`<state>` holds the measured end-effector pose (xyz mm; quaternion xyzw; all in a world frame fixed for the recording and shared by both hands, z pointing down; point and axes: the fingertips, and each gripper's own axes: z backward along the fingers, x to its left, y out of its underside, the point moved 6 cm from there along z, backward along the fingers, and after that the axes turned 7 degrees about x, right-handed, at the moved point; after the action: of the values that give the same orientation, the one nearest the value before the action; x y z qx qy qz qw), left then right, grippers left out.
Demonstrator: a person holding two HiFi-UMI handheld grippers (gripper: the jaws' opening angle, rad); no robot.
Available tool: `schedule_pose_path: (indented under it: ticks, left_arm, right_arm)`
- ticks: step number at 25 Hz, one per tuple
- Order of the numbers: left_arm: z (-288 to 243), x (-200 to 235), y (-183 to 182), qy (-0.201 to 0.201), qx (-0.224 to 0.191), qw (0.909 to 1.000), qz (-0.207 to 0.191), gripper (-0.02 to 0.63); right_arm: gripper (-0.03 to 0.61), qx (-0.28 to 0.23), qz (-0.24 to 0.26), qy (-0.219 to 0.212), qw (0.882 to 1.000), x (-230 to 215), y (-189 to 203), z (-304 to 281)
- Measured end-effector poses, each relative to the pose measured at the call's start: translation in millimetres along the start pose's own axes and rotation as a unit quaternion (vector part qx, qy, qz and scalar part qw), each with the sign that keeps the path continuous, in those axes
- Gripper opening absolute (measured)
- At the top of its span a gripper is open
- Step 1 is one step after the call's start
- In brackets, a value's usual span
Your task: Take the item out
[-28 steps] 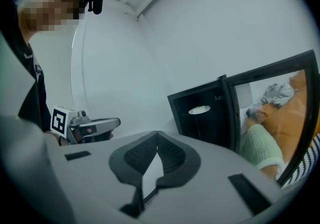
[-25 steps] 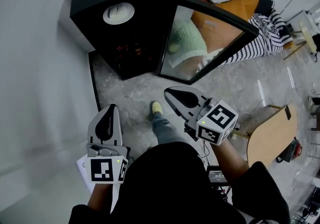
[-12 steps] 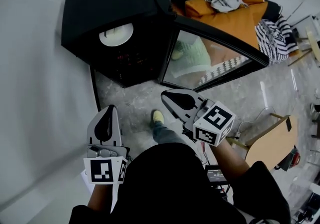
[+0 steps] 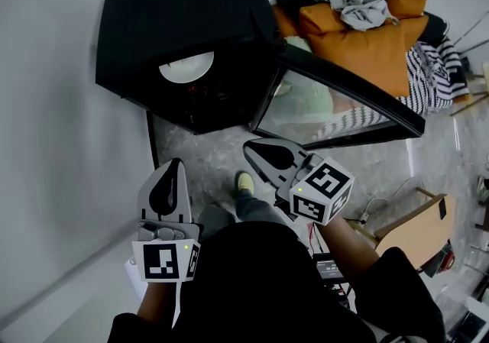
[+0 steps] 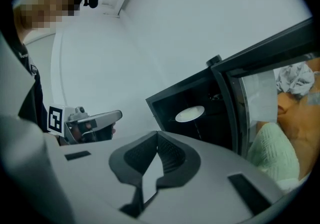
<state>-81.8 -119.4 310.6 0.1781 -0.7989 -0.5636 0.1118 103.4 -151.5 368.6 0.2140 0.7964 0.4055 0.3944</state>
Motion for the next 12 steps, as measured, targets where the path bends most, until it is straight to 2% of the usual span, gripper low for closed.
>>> schedule_pose_path:
  ticks: [5, 12]
  left_arm:
    - [-3, 11, -1, -0.002, 0.004, 1.0000, 0.004, 0.009]
    - [-2, 16, 0, 0.018, -0.003, 0.9998, -0.005, 0.009]
  right_arm:
    - [0.008, -0.004, -0.015, -0.003, 1.000, -4, -10, -11]
    - [0.008, -0.001, -0.020, 0.036, 0.999, -9, -15, -5]
